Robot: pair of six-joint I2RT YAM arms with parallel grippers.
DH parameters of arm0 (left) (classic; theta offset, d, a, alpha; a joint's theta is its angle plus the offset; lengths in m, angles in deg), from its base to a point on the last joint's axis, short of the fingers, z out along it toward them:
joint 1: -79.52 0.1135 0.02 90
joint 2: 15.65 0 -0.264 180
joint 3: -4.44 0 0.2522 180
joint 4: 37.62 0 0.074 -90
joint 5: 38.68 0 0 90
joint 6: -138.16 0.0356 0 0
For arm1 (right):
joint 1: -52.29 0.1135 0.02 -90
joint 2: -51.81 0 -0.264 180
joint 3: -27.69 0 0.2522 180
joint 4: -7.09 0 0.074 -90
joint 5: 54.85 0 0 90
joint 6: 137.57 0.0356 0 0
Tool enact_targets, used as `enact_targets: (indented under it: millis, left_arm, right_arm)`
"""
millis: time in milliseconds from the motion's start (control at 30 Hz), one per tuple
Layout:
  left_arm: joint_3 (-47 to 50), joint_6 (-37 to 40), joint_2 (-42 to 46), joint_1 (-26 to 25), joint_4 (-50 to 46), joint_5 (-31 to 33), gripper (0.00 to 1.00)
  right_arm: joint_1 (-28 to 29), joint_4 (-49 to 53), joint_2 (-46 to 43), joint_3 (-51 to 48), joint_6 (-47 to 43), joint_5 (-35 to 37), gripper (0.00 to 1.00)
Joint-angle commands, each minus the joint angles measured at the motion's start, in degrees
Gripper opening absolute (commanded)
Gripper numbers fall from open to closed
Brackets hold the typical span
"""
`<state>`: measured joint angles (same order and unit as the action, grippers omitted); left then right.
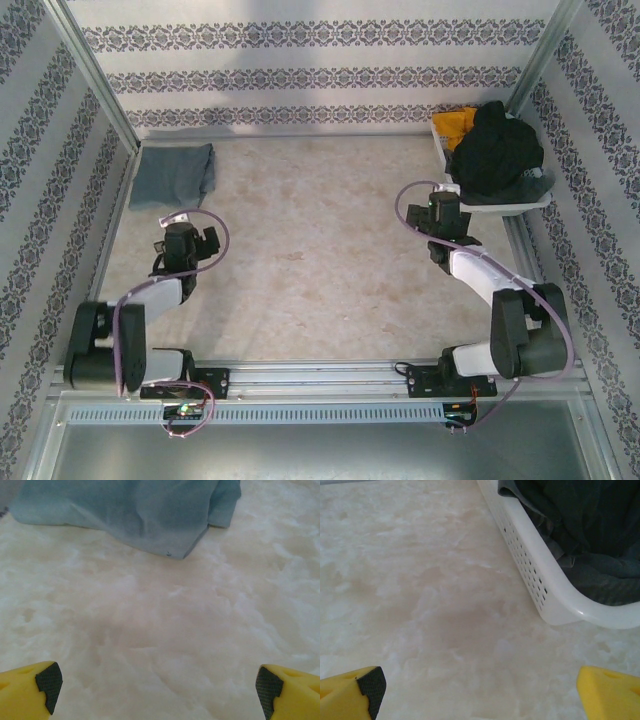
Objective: Fold and stack the t-shirts
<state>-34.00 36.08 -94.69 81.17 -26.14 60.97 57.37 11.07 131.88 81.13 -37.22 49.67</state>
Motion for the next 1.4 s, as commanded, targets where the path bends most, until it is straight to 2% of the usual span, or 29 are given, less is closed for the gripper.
enact_targets:
  millis: [0, 67, 133, 167, 200, 267, 333, 400, 467, 600, 733, 800, 867, 900, 933, 967, 1033, 1133, 1200, 1367]
  left_arm:
    - [2.2, 5.72, -2.34, 1.42, 17.82, -4.7, 1.0]
    - [7.24, 6.41, -5.99, 1.32, 31.81, -4.55, 1.0]
    - [9.41, 8.85, -9.5, 0.2, 37.68, -7.96, 1.0]
    - [10.44, 9.4, -12.74, 0.25, 45.09, -8.11, 1.0]
    - [10.44, 8.57, -13.71, 0.26, 46.43, -6.88, 1.0]
    - [6.69, 7.44, -9.41, 0.31, 32.26, -5.81, 1.0]
    - [5.27, 9.31, -12.5, 0.18, 34.77, -8.72, 1.0]
    - [3.79, 8.92, -10.46, 0.14, 28.18, -8.7, 1.0]
    - [4.85, 9.2, -11.96, 0.12, 32.98, -8.77, 1.0]
    - [5.16, 9.09, -11.75, 0.18, 33.18, -8.66, 1.0]
    - [4.9, 9.08, -11.62, 0.14, 32.54, -8.47, 1.0]
    - [4.83, 9.0, -11.48, 0.11, 32.18, -8.38, 1.0]
    - [4.84, 8.98, -11.48, 0.11, 32.19, -8.42, 1.0]
    - [4.89, 9.0, -11.48, 0.13, 32.24, -8.51, 1.0]
    - [4.99, 8.97, -11.46, 0.13, 32.33, -8.51, 1.0]
    - [4.91, 8.99, -11.48, 0.12, 32.45, -8.52, 1.0]
    - [5.05, 8.97, -11.49, 0.11, 32.57, -8.6, 1.0]
    - [5.06, 9.08, -11.48, 0.19, 32.6, -8.67, 1.0]
    - [4.8, 9.02, -11.51, 0.11, 32.1, -8.33, 1.0]
    - [4.66, 9.08, -11.53, 0.11, 31.86, -8.07, 1.0]
  right_arm:
    - [-1.27, -16.38, -1.06, -3.82, -2.41, -6.45, 0.98]
    - [-2.35, -15.25, -2.11, -4.28, -2.52, -7.87, 0.98]
    - [-2.69, -16.51, -3.48, -5.99, -2.26, -7.75, 0.98]
    - [-2.78, -16.56, -4.44, -7.04, -2.21, -7.5, 0.98]
    - [-3.08, -16.92, -5.43, -7.98, -2.11, -7.86, 0.98]
    - [-3.71, -16.51, -6.73, -8.94, -1.85, -8.46, 0.98]
    - [-3.85, -13.77, -8.53, -9.75, -2.55, -7.08, 0.98]
    - [-4.47, -12.89, -10.84, -12.28, -2.14, -6.01, 0.98]
    - [-5.44, -15.0, -11.22, -14.74, -1.8, -7.14, 0.98]
    - [-6.4, -22.7, -5.36, -14.79, -1.88, -9.72, 0.98]
    - [-6.18, -25.77, 3.38, -10.67, -4.88, -10.15, 0.98]
    - [-5.34, -24.72, 4.58, -9.56, -6.84, -12.41, 0.98]
    - [-4.42, -30.9, 4.24, -13.02, -8.37, -12.58, 0.98]
    - [-4.83, -37.64, 4.7, -16.62, -7.92, -12.68, 0.98]
    - [-4.99, -50.1, 7.58, -21.21, -7.35, -11.98, 0.98]
    - [-5.08, -57.84, 9.35, -24.43, -6.38, -10.47, 0.98]
    - [-5.34, -49.12, 5.49, -23.41, -6.27, -10.34, 0.98]
    - [-4.69, -50.02, 8.29, -21.12, -6.3, -8.79, 0.98]
    - [-3.39, -43.58, 6.57, -18.7, -7.64, -6.9, 0.98]
    - [-2.69, -45.24, 7.38, -18.78, -9.01, -8.48, 0.98]
